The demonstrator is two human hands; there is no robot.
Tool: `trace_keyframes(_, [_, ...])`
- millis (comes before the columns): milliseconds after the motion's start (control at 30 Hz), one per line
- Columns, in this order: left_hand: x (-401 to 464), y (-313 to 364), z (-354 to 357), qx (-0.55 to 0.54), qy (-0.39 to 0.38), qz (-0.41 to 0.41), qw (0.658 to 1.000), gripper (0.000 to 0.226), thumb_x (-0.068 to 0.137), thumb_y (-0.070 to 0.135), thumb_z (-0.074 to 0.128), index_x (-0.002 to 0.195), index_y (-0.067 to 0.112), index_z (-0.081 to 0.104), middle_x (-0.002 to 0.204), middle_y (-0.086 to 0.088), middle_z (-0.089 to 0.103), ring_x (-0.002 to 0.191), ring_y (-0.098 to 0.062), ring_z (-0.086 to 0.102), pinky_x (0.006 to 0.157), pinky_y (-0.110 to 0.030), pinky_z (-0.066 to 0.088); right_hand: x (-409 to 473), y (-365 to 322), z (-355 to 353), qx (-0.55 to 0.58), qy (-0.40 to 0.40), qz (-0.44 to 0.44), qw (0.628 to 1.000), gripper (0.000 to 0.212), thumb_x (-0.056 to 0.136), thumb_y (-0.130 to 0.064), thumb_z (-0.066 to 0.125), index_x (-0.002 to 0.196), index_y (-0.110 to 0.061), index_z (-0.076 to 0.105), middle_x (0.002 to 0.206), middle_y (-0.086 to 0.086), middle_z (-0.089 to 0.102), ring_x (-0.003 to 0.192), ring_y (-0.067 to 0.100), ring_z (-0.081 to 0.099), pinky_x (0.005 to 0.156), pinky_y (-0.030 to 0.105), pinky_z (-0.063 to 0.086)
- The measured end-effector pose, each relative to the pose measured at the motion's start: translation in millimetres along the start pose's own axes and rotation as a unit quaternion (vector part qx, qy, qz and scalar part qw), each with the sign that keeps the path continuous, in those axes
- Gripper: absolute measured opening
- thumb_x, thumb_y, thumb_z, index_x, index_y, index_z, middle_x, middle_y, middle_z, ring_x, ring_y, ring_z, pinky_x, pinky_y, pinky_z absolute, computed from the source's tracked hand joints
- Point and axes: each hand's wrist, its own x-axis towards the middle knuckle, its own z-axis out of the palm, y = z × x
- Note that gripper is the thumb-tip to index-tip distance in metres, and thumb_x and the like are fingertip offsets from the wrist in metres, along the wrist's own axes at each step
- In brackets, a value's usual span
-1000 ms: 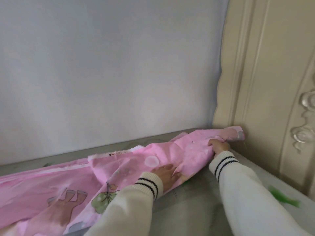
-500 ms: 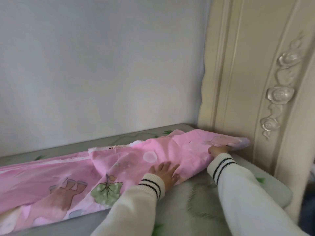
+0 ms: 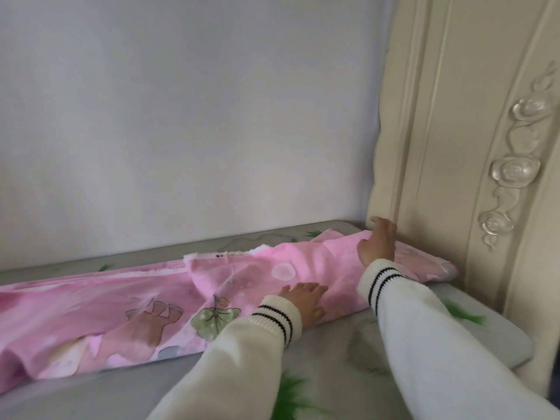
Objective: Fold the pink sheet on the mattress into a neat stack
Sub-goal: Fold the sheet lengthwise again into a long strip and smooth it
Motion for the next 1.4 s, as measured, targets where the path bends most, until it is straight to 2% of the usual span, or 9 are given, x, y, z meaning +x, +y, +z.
trace_keyframes(167, [-28.5,-22.7,-24.2,0.025,0.067,-0.007,0.997,0.053,0.097,0.029,0.037,0.147,0.022,0.022,0.156,-0.001,0.023,0.143,-0.021,0.023,0.119,-0.047,0.017,-24.8,-56.2,32.0,0.019,-0.046,-0.13,0.99,0.062,0.081,0.014,0.042,0.14,-0.004,0.031,0.144,0.015,0.028,0.135,0.03,0.03,0.112,0.034,0.025])
trace_keyframes(433, [-88.6,-98.7,-47.1,0.013,0.101,-0.104,0.989,0.049,0.097,0.02,0.036,0.145,0.021,0.026,0.155,-0.001,0.025,0.142,-0.021,0.027,0.118,-0.042,0.02,-83.0,-127.3,80.0,0.046,-0.191,-0.228,0.954,0.058,0.084,0.011,0.04,0.138,-0.012,0.035,0.142,0.009,0.033,0.132,0.023,0.035,0.106,0.035,0.036])
trace_keyframes(567, [-124.8,-134.2,-52.4,0.006,0.108,-0.158,0.982,0.046,0.099,0.021,0.033,0.144,0.022,0.028,0.153,-0.001,0.03,0.138,-0.022,0.034,0.115,-0.042,0.026,-111.0,-150.6,97.3,0.068,-0.235,-0.252,0.936,0.051,0.086,0.009,0.04,0.132,-0.013,0.04,0.131,0.007,0.046,0.116,0.02,0.049,0.098,0.039,0.044])
trace_keyframes(633, [-141.4,-151.1,-50.5,0.01,0.111,-0.184,0.976,0.045,0.098,0.02,0.033,0.143,0.023,0.03,0.152,0.0,0.031,0.137,-0.022,0.036,0.114,-0.041,0.028,-124.3,-160.2,106.4,0.073,-0.259,-0.263,0.927,0.047,0.087,0.007,0.04,0.13,-0.014,0.043,0.124,0.006,0.051,0.104,0.018,0.052,0.097,0.037,0.045])
trace_keyframes(733, [-167.8,-173.1,-43.4,0.018,0.128,-0.213,0.968,0.045,0.097,0.018,0.033,0.142,0.024,0.032,0.151,0.001,0.034,0.135,-0.021,0.037,0.112,-0.037,0.029,-144.6,-172.7,120.2,0.063,-0.3,-0.283,0.909,0.045,0.088,0.007,0.04,0.128,-0.013,0.046,0.117,0.005,0.055,0.099,0.016,0.054,0.095,0.032,0.046])
trace_keyframes(967, [-232.9,-215.2,-20.2,0.045,0.143,-0.266,0.952,0.07,0.084,-0.005,0.04,0.145,0.024,0.023,0.154,0.006,0.024,0.14,-0.015,0.027,0.115,-0.031,0.021,-193.5,-198.7,152.8,0.032,-0.383,-0.336,0.86,0.039,0.086,0.004,0.041,0.12,-0.012,0.052,0.102,0.002,0.058,0.087,0.016,0.053,0.088,0.032,0.048])
trace_keyframes(1067, [-257.1,-231.7,-10.7,0.046,0.141,-0.299,0.943,0.073,0.083,0.0,0.044,0.147,0.023,0.018,0.155,0.006,0.018,0.143,-0.014,0.021,0.116,-0.031,0.018,-219.9,-209.0,163.8,0.021,-0.418,-0.347,0.839,0.036,0.088,0.001,0.043,0.12,-0.013,0.052,0.109,0.005,0.062,0.093,0.02,0.058,0.09,0.034,0.05])
trace_keyframes(1233, [-288.7,-250.8,0.1,0.029,0.127,-0.349,0.928,0.073,0.088,0.025,0.052,0.149,0.022,0.012,0.157,0.005,0.015,0.144,-0.014,0.019,0.117,-0.032,0.017,-261.1,-223.1,178.0,-0.014,-0.451,-0.402,0.797,0.034,0.091,-0.006,0.045,0.123,-0.015,0.052,0.122,0.004,0.059,0.107,0.02,0.058,0.098,0.034,0.046])
trace_keyframes(1400, [-316.8,-265.9,13.5,0.035,0.1,-0.368,0.924,0.07,0.088,0.024,0.046,0.149,0.022,0.012,0.156,0.003,0.017,0.144,-0.018,0.02,0.116,-0.033,0.019,-287.8,-232.3,185.8,-0.074,-0.455,-0.48,0.746,0.032,0.096,-0.023,0.039,0.125,-0.016,0.051,0.126,0.004,0.056,0.109,0.021,0.056,0.098,0.035,0.044])
